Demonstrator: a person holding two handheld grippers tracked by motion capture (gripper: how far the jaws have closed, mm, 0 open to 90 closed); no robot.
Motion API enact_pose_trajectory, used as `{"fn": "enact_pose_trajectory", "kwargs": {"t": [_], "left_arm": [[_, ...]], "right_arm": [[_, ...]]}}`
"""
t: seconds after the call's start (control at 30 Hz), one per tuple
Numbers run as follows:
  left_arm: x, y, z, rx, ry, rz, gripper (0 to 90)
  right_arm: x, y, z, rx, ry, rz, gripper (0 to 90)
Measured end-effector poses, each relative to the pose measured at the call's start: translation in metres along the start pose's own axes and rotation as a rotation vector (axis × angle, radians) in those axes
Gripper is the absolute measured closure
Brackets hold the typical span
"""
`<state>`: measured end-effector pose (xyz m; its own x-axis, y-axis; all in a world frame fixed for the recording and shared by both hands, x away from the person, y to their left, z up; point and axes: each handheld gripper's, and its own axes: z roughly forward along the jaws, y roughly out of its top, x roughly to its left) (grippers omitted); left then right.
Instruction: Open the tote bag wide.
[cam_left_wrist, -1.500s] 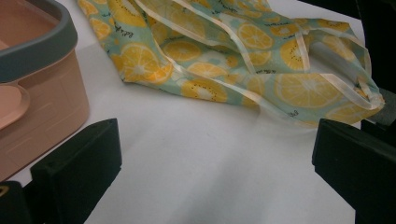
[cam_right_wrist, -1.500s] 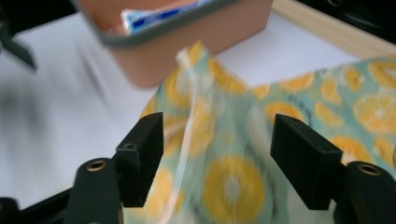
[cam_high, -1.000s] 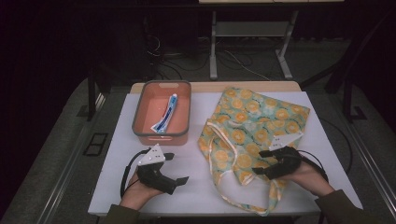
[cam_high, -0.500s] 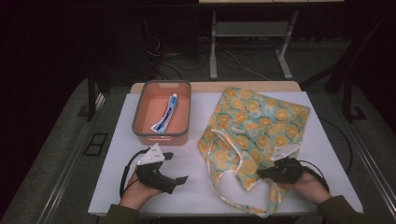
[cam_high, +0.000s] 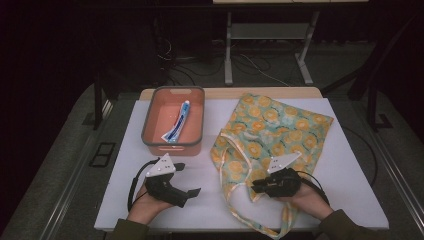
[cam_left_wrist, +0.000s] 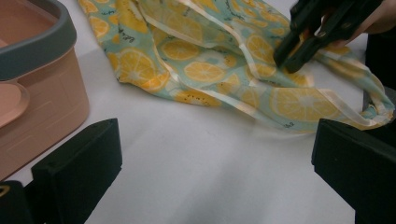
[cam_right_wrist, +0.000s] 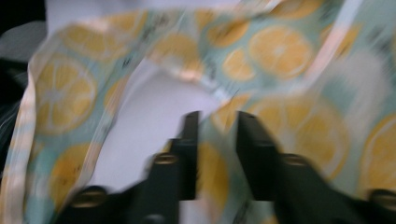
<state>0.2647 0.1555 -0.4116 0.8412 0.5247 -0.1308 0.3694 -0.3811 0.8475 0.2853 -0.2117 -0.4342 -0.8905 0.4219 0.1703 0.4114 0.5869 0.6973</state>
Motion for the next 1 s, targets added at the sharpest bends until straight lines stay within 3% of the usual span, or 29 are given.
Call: {"fn": "enact_pose_trajectory", "kwargs": {"t": [0.07,0.13,0.2,0.23,0.27,0.33,0.4,0.47,0.57,0.7,0.73,0.8,0.83,0.87,0.9,0.93,1.0], "left_arm": [[0.001,0.0,0.001,0.003,0.002,0.0,0.2],[0.0,0.0,0.001,0.003,0.001,0.002,0.2],[-0.001,0.0,0.001,0.002,0.0,0.002,0.2],[-0.001,0.0,0.001,0.003,0.0,0.003,0.2],[-0.001,0.0,0.001,0.003,-0.001,0.003,0.2],[-0.001,0.0,0.001,0.003,-0.001,0.002,0.2],[0.0,0.0,0.001,0.004,0.0,0.001,0.2],[0.0,0.0,0.0,0.002,0.0,0.001,0.3],[0.0,0.0,0.0,0.001,0.001,0.002,0.2],[0.0,0.001,0.001,0.002,0.001,0.002,0.2],[0.0,0.001,0.001,0.002,0.001,0.002,0.2],[0.0,0.001,0.001,0.001,0.001,0.002,0.2],[0.0,0.001,0.002,0.003,0.001,0.004,0.2],[0.0,0.001,0.002,0.003,0.001,0.003,0.2],[0.0,0.001,0.002,0.004,0.0,0.004,0.3],[0.0,0.001,0.003,0.004,0.0,0.004,0.3],[0.0,0.001,0.003,0.005,-0.001,0.003,0.3]], "right_arm": [[0.003,0.006,-0.005,-0.03,-0.039,-0.004,50.8],[0.005,0.011,-0.002,-0.011,-0.056,-0.006,36.5],[0.006,0.012,0.005,0.03,-0.068,-0.015,28.9],[0.006,0.011,0.009,0.059,-0.086,-0.018,29.4],[0.006,0.009,0.013,0.083,-0.099,-0.032,34.6],[0.005,0.005,0.015,0.106,-0.125,-0.052,56.6],[0.003,0.003,0.014,0.103,-0.137,-0.061,77.1],[0.002,0.003,0.012,0.086,-0.143,-0.058,89.2],[-0.002,0.006,0.002,0.023,-0.14,-0.035,89.7],[-0.02,0.009,-0.023,-0.072,-0.196,0.01,89.7],[-0.035,0.008,-0.037,-0.113,-0.241,0.047,89.9],[-0.052,0.007,-0.048,-0.138,-0.293,0.087,89.9],[-0.052,0.007,-0.048,-0.138,-0.293,0.087,89.9],[-0.062,0.005,-0.053,-0.148,-0.313,0.113,89.9],[-0.081,0.001,-0.058,-0.144,-0.367,0.153,89.9],[-0.081,0.001,-0.058,-0.144,-0.367,0.153,89.9],[-0.1,-0.006,-0.06,-0.14,-0.397,0.209,89.9]]}}
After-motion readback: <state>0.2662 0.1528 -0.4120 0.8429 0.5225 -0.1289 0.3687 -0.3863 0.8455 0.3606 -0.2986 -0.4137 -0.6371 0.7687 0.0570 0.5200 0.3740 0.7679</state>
